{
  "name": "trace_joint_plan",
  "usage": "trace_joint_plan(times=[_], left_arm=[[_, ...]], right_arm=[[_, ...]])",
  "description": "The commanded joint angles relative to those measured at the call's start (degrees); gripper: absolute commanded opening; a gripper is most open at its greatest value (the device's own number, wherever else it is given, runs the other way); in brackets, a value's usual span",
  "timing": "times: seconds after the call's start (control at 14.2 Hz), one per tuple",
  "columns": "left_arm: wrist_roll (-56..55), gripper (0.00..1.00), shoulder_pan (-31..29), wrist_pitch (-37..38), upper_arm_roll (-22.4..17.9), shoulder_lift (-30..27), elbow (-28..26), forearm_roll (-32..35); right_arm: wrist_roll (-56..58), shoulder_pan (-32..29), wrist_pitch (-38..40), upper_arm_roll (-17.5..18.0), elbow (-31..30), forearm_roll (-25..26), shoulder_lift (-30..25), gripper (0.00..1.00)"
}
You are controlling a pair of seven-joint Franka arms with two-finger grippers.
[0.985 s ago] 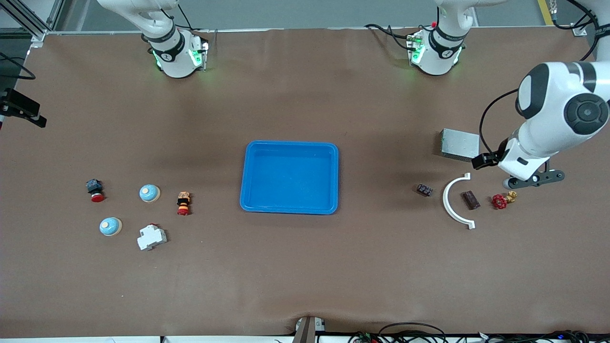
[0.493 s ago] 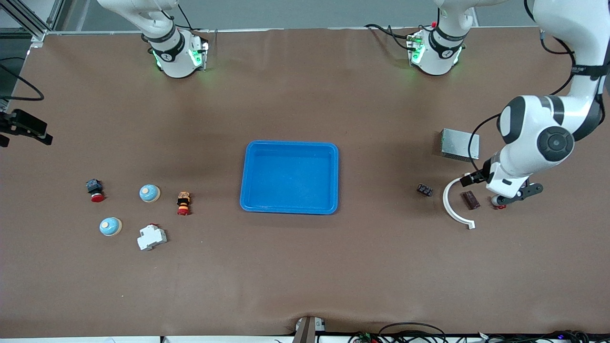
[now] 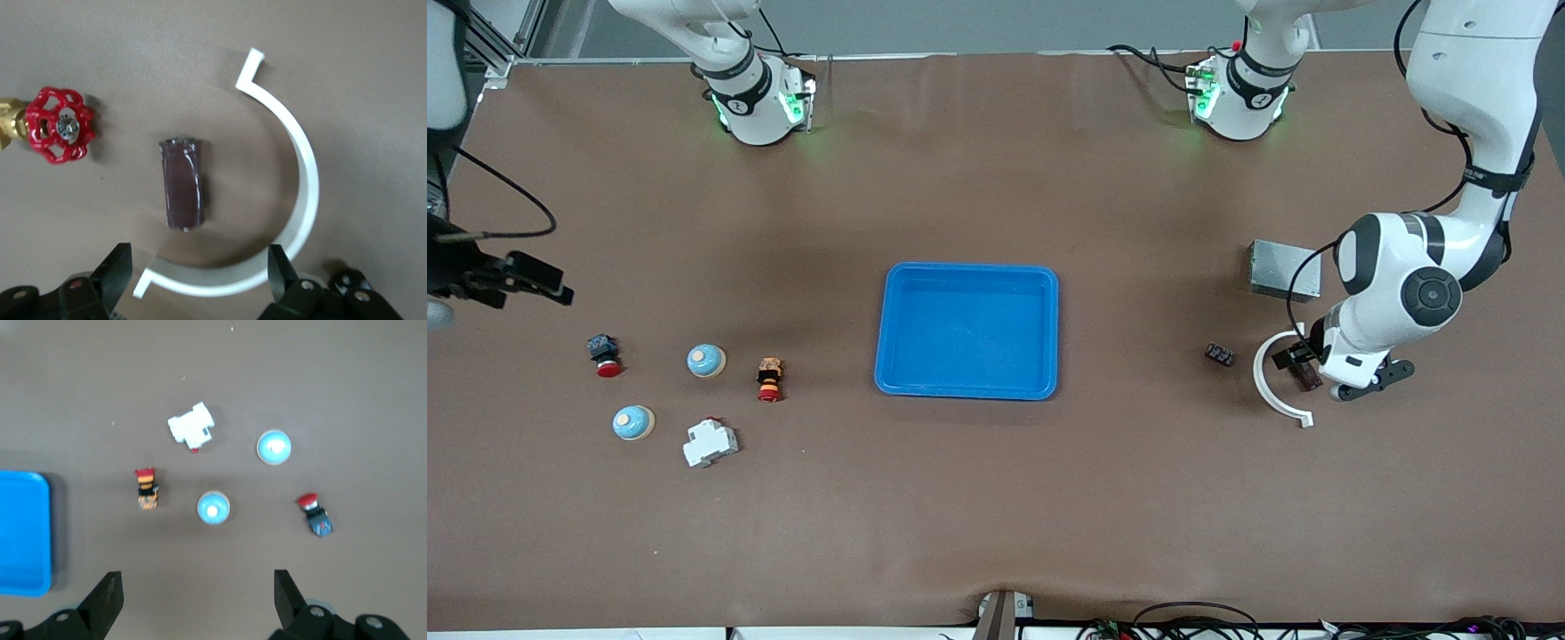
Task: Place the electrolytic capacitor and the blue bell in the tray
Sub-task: 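Grasp the capacitor with the left gripper while the right gripper reaches a bell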
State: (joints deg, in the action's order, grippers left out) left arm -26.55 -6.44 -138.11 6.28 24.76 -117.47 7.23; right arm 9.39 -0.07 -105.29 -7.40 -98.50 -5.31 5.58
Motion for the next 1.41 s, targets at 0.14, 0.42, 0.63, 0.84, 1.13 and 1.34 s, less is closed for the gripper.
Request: trace_joint_plan(times=[0.14, 0.42, 0.63, 0.84, 1.13, 1.34], left_arm=[[-0.5, 0.73, -1.3, -4.2, 0.0, 2.6, 0.7, 2.3], [-0.5, 0.59, -2.4, -6.2, 0.0, 3.6, 0.6, 3.8], [-1.0, 0.42, -2.4, -6.3, 0.0, 4.2, 0.6, 3.8], [-1.8, 0.00, -2.5, -6.5, 0.0, 3.6, 0.2, 3.9], [-1.8, 0.00, -2.5, -4.5, 0.2, 1.2, 0.0, 3.8], [-1.8, 0.00, -2.0, 1.2, 1.5, -2.9, 0.3, 3.3]], right_arm=[[-0.4, 3.2, -10.1, 0.1, 1.8, -0.8, 8.6, 1.00], [2.6, 3.0, -19.7, 0.1, 0.9, -0.5, 15.8, 1.00], [3.1, 3.1, -20.0, 0.1, 0.9, -0.2, 18.3, 1.00], [6.1, 2.4, -20.7, 0.2, -3.1, -2.7, 19.2, 1.00], [7.8, 1.5, -24.3, 0.5, -9.1, -4.4, 19.1, 1.00], [8.1, 1.2, -30.7, 0.5, -15.0, -4.5, 19.3, 1.00]])
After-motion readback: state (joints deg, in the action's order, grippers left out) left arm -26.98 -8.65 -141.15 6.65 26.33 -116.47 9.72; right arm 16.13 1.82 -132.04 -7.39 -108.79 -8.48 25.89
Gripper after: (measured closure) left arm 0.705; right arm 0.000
